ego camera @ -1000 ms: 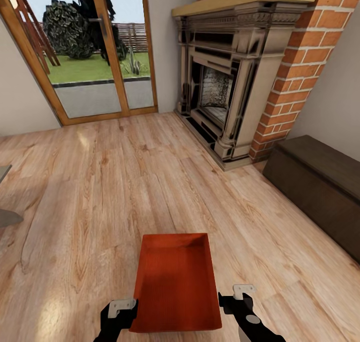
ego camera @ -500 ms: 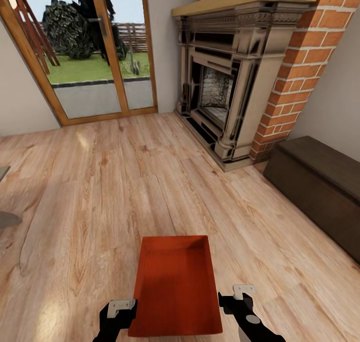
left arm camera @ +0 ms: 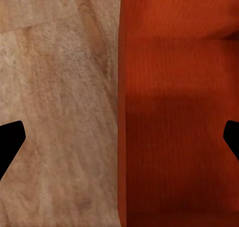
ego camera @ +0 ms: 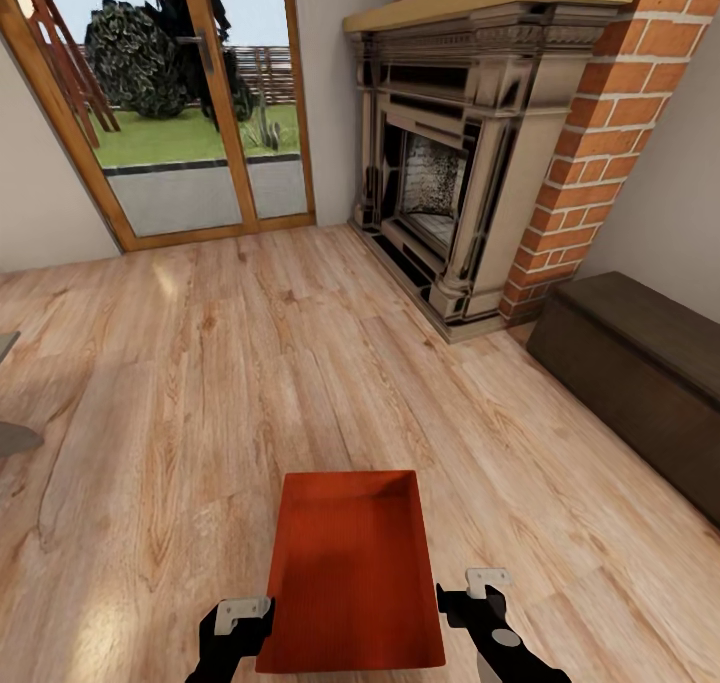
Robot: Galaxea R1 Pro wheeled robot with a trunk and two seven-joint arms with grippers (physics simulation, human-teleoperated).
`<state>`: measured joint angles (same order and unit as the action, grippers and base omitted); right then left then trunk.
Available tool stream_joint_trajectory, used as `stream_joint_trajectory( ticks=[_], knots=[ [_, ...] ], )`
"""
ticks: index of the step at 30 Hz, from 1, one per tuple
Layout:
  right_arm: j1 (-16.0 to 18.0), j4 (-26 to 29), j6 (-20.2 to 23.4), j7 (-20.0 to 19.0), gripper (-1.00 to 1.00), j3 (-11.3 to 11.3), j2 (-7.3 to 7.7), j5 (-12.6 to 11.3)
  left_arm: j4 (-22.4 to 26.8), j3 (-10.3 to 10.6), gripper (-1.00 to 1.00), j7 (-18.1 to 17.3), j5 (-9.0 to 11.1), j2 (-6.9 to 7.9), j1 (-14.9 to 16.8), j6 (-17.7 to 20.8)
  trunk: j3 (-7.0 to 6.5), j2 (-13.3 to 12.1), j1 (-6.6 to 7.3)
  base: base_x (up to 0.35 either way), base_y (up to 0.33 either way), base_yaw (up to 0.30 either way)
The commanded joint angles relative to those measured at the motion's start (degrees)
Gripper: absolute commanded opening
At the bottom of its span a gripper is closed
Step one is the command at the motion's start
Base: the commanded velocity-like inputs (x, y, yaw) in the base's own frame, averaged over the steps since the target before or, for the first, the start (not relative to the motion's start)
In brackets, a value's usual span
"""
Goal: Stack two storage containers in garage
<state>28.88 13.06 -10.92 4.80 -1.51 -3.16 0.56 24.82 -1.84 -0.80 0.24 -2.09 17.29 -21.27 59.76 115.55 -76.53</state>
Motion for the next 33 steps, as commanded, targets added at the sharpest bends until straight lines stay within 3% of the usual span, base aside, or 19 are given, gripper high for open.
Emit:
stream_joint_trajectory(
  ticks=[1, 13, 23, 33],
  knots=[
    [0.03, -0.05, -0.15, 0.29, 1.0, -0.16, 0.0, 0.06, -0.04, -0.18, 1.0, -0.08, 0.02, -0.03, 0.03, -0.17, 0.22, 0.42, -0.21, 0.0, 0.0, 0.0],
    [0.03, -0.05, -0.14, 0.29, 1.0, -0.16, 0.0, 0.06, -0.05, -0.18, 1.0, -0.08, 0.02, -0.02, 0.03, -0.17, 2.37, 5.23, -2.85, 0.0, 0.0, 0.0],
    [0.03, -0.09, -0.14, 0.29, 1.0, -0.16, 0.0, 0.06, -0.12, -0.18, 1.0, -0.08, 0.02, -0.03, 0.03, -0.17, 2.37, 5.23, -2.85, 0.0, 0.0, 0.0],
    [0.03, -0.07, -0.14, 0.29, 1.0, -0.16, 0.0, 0.06, -0.13, -0.18, 1.0, -0.08, 0.02, -0.02, 0.03, -0.17, 4.17, 9.24, -5.04, 0.0, 0.0, 0.0]
  ],
)
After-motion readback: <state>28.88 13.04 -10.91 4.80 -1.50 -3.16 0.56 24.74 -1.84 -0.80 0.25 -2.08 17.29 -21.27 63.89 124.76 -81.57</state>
